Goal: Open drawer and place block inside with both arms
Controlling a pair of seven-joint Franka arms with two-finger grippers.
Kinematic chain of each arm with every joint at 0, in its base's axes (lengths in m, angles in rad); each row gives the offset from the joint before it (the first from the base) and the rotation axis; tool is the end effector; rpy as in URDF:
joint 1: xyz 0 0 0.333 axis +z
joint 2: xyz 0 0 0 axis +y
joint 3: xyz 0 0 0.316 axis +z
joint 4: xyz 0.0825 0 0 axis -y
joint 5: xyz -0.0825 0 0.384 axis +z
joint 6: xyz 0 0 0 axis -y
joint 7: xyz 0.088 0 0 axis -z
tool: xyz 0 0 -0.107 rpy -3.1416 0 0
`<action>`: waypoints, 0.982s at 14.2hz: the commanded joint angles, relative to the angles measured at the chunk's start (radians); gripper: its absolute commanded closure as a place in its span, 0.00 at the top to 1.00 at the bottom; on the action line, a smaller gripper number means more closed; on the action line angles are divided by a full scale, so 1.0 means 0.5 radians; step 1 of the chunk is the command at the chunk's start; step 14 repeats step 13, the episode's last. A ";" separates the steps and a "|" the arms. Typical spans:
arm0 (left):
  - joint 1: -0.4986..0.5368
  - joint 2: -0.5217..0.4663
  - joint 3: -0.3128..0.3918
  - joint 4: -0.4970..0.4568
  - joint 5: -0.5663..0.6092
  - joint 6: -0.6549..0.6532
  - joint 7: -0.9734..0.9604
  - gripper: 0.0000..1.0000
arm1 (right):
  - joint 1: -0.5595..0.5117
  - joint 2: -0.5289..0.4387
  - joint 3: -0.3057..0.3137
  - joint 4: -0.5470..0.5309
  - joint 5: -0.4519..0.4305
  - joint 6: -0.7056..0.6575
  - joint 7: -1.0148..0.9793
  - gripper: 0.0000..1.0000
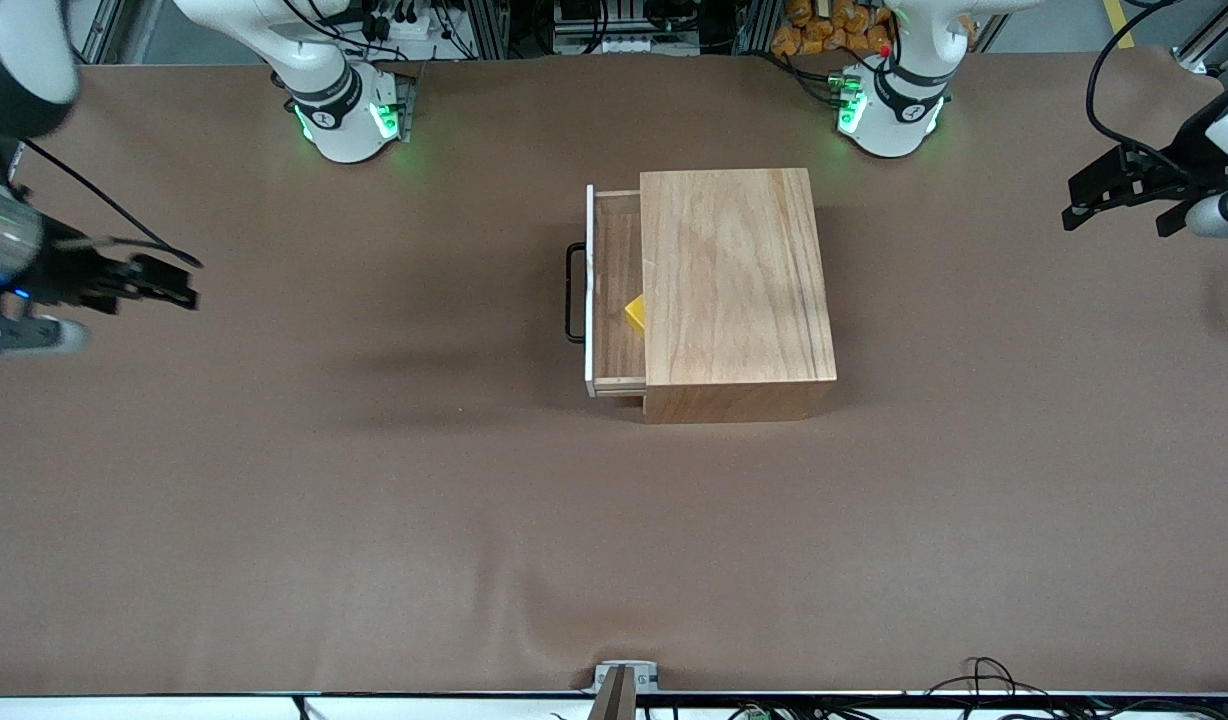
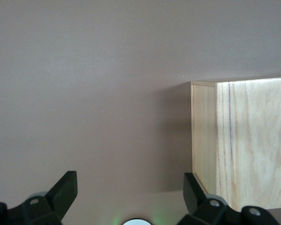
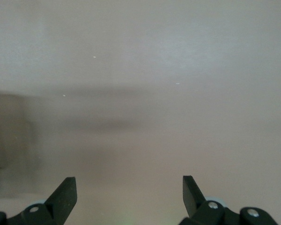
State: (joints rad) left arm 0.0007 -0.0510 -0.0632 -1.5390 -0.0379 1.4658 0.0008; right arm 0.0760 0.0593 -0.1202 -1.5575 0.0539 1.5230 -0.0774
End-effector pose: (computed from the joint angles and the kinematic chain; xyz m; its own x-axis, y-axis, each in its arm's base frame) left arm 0.5264 -0.0383 0.6579 0.9975 -0.0671 -0.0222 -0.0663 -0.9972 0.0346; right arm 0.5658 -0.0171 0.5939 0.9954 0.0354 -0.0893 0.0307 -0.9981 -0.0538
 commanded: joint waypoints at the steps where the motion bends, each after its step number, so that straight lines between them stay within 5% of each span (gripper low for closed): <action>1: -0.004 0.016 0.007 0.041 -0.001 -0.005 0.032 1.00 | -0.103 -0.170 0.038 -0.054 -0.043 -0.018 -0.087 1.00; 14: -0.008 0.016 0.004 0.041 -0.004 -0.011 0.029 1.00 | -0.183 -0.312 0.026 -0.051 -0.046 -0.242 -0.032 1.00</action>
